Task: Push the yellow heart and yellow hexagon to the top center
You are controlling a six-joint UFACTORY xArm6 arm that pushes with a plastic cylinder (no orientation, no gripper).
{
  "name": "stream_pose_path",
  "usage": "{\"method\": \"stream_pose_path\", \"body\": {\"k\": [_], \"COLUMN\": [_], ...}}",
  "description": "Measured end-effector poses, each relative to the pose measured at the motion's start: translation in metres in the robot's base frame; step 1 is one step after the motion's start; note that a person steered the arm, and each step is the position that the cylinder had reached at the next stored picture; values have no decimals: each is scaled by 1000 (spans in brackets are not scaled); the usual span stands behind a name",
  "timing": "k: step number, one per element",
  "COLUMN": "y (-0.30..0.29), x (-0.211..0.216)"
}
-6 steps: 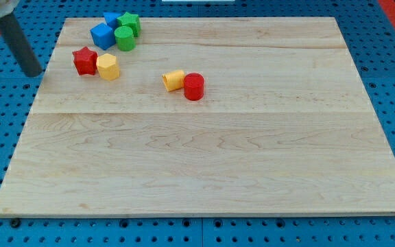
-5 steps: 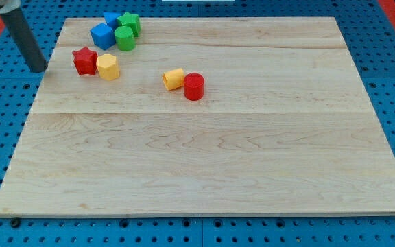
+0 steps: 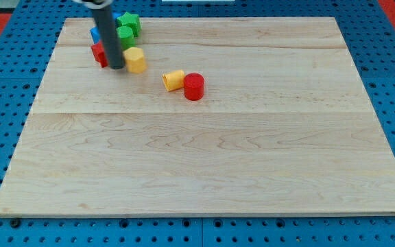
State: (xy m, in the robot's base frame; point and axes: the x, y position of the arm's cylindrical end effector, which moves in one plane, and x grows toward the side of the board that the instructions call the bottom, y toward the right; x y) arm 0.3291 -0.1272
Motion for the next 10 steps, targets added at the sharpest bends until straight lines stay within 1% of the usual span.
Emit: {"method": "stream_pose_path", "body": {"k": [1, 2, 3, 4, 5, 6, 8, 9, 10], "y": [84, 116, 66, 56, 37, 56, 104, 121, 129], "x": [-2, -9, -1, 29, 50, 70, 34, -9, -13]}}
